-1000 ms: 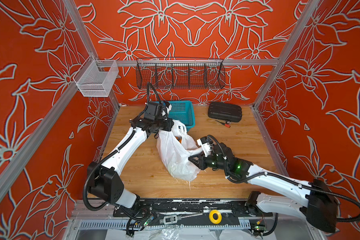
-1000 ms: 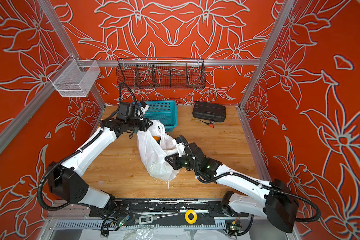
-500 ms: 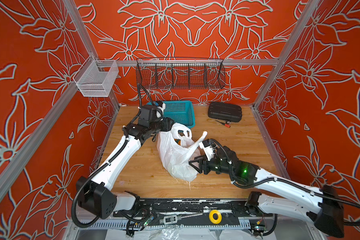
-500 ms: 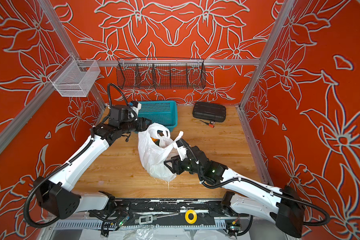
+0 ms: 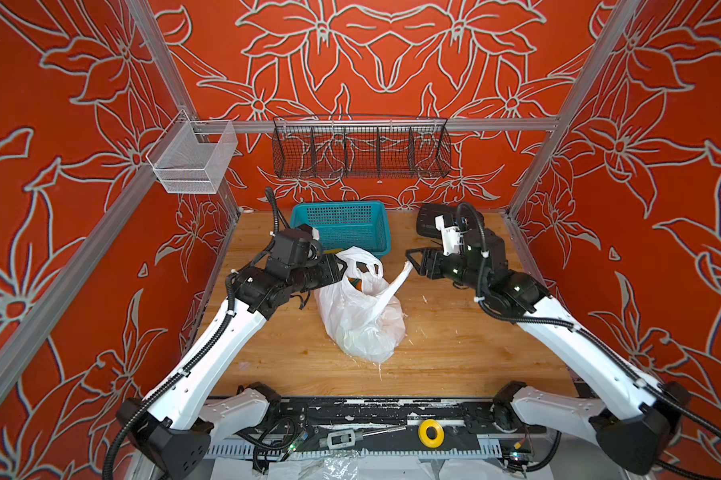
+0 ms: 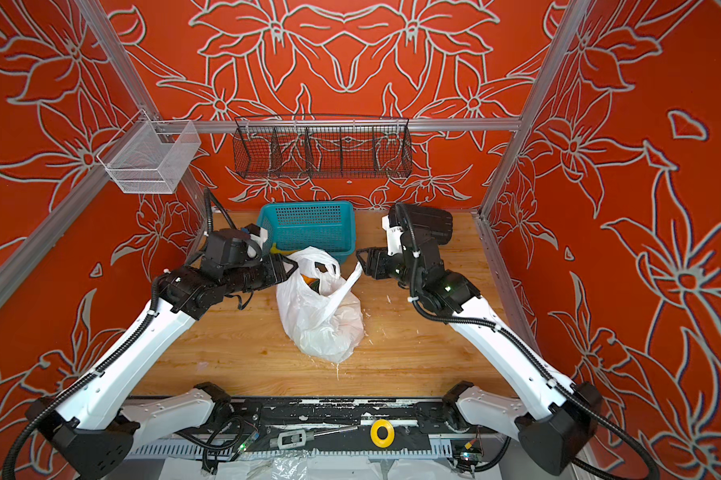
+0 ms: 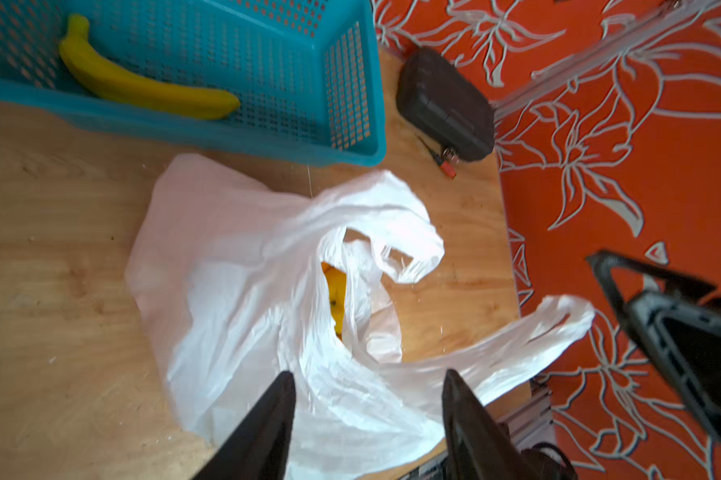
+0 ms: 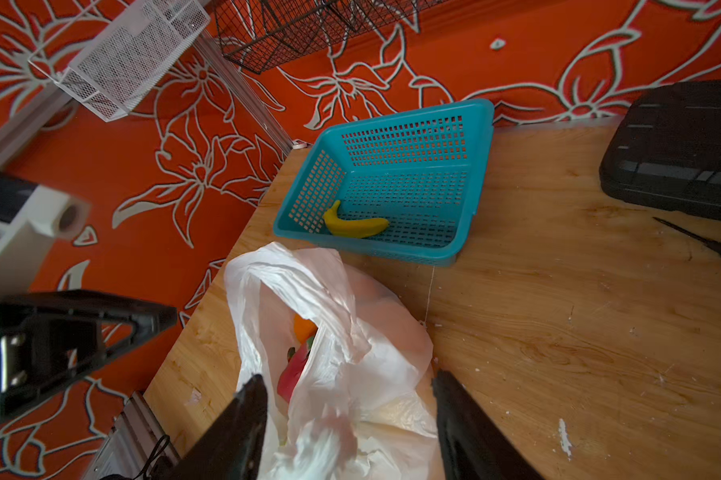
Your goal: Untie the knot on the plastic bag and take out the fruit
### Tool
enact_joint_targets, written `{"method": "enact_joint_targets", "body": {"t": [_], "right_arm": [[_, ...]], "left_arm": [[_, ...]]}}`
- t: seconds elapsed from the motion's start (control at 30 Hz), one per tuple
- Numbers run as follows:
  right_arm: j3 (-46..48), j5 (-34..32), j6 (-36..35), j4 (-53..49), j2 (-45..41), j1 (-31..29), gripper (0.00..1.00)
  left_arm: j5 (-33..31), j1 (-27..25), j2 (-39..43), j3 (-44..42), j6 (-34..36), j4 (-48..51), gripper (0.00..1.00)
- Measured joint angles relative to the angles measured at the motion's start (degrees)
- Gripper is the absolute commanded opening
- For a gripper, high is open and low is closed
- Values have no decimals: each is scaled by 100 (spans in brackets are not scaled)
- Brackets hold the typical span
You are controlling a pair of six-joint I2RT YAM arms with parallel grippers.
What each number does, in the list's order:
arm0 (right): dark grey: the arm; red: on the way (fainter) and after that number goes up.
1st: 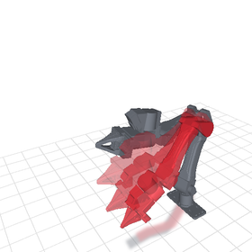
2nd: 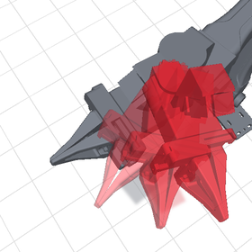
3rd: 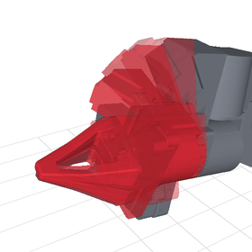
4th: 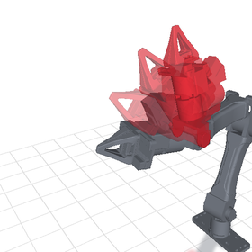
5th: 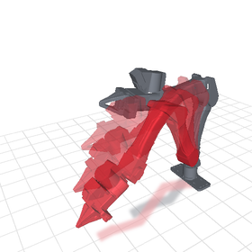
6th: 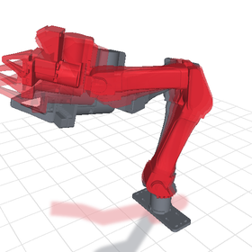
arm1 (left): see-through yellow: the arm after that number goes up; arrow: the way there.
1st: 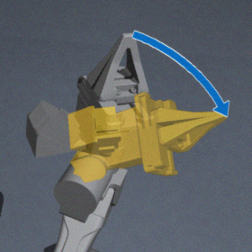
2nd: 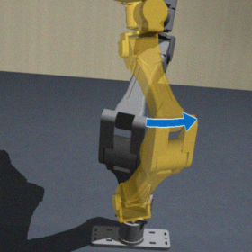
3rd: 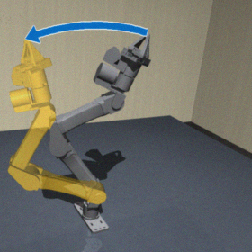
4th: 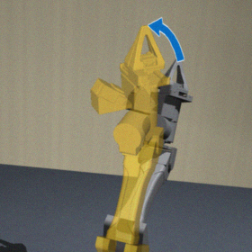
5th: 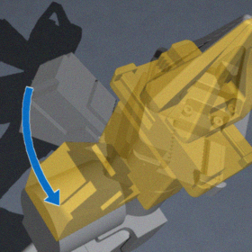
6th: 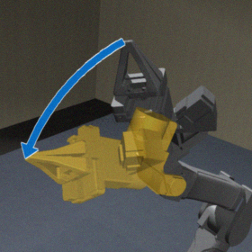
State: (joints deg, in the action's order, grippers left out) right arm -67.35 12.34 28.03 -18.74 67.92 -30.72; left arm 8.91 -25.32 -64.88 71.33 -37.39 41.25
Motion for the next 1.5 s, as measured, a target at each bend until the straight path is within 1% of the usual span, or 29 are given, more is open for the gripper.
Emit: {"method": "enact_joint_targets", "body": {"t": [0.1,0.23,0.37,0.47,0.57,0.6,0.67,0.77,0.8,0.83,0.93,1.0,1.07,1.2,1.33,1.5], "right_arm": [[-293,319,-17,-122,522,289,65],[-435,612,-63,-269,1056,492,65],[-485,951,-114,-240,1482,514,67],[-481,1300,-107,-136,1698,514,73],[-400,1606,-83,44,1810,514,75],[-321,1744,-61,140,1816,511,74],[-160,2022,-39,330,1818,503,73],[74,2406,-13,549,1818,409,73],[168,2498,-4,647,1814,339,73],[273,2579,4,745,1808,264,73],[675,2721,37,949,1740,-39,75],[911,2712,50,968,1655,-286,77],[1029,2588,48,957,1565,-549,79],[1154,2214,157,1051,1373,-957,83],[1263,1720,435,1296,1307,-1102,86],[1266,1029,671,1434,1390,-1213,89]], "left_arm": [[-212,-221,-59,-129,-52,177,59],[-479,-321,-293,-138,-79,286,61],[-629,-326,-739,-26,24,330,64],[-638,-326,-1110,103,146,339,68],[-612,-326,-1440,256,306,444,68],[-599,-326,-1515,295,361,479,66],[-577,-326,-1565,313,442,509,59],[-546,-326,-1513,262,555,535,36],[-518,-326,-1467,201,535,527,30],[-498,-323,-1425,144,584,527,27],[-334,-326,-1237,-168,636,446,11],[-168,-326,-1058,-492,634,343,3],[11,-326,-894,-782,645,234,0],[345,-330,-553,-1335,599,-46,0],[522,-354,-330,-1602,498,-245,0],[584,-367,-122,-1685,435,-367,0]]}}
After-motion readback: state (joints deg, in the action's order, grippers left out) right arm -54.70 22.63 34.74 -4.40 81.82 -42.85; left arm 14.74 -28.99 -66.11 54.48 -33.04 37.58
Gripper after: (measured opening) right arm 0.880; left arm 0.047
